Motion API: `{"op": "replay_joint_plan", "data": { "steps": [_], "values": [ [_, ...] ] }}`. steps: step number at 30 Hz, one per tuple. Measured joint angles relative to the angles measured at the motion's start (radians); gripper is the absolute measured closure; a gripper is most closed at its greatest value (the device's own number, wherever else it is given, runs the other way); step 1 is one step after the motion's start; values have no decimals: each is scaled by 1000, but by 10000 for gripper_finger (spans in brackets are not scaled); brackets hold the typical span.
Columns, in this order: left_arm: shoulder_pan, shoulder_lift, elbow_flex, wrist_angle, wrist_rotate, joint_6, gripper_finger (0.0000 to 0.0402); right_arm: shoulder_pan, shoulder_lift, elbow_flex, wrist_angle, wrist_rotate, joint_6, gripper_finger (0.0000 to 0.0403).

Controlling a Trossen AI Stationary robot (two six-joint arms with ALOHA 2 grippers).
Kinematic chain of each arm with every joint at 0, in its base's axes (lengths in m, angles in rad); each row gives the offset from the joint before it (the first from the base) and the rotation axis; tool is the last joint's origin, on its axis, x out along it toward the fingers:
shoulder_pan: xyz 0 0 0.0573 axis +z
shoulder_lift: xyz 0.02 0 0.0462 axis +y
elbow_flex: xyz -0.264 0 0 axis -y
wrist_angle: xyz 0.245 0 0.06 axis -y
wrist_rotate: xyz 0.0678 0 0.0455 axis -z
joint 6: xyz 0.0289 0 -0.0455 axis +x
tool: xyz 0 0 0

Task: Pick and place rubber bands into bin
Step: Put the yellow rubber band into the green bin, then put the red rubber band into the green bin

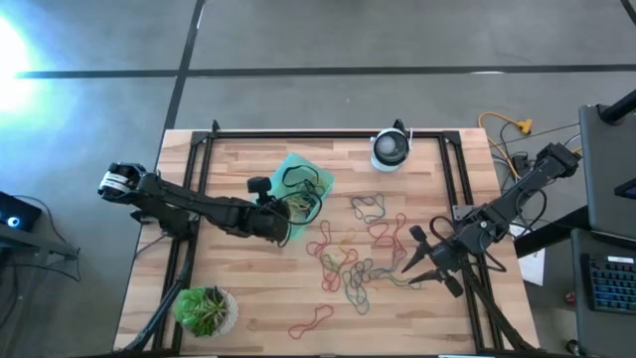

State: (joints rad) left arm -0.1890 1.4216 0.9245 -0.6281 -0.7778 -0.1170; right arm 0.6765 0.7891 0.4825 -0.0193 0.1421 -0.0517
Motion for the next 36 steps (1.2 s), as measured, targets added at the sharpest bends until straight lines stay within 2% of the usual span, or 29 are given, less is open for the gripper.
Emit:
{"op": "replay_joint_plan", "data": {
  "steps": [5, 12, 14, 17, 20, 22, 29, 36],
  "values": [
    [0, 0, 0, 0, 12, 1, 397, 0, 0, -2, 0, 0, 1, 271],
    [0, 0, 0, 0, 14, 1, 339, 0, 0, -2, 0, 23, 6, 271],
    [-1, 0, 0, 0, 14, -1, 325, 0, 0, -2, 0, 69, 30, 271],
    [-6, 0, 5, 7, 18, -38, 315, 0, 0, -11, -13, 199, 82, 271],
    [-22, 0, 6, 62, 51, -58, 313, -1, 18, -33, -56, 338, 133, 271],
    [-38, 0, 4, 111, 75, -48, 313, -2, 33, -43, -85, 384, 164, 271],
    [-143, 0, 2, 203, 107, -3, 313, -36, 114, -51, -111, 385, 271, 271],
    [-257, -1, 2, 208, 106, 3, 313, -81, 275, -48, -111, 385, 302, 271]
  ]
}}
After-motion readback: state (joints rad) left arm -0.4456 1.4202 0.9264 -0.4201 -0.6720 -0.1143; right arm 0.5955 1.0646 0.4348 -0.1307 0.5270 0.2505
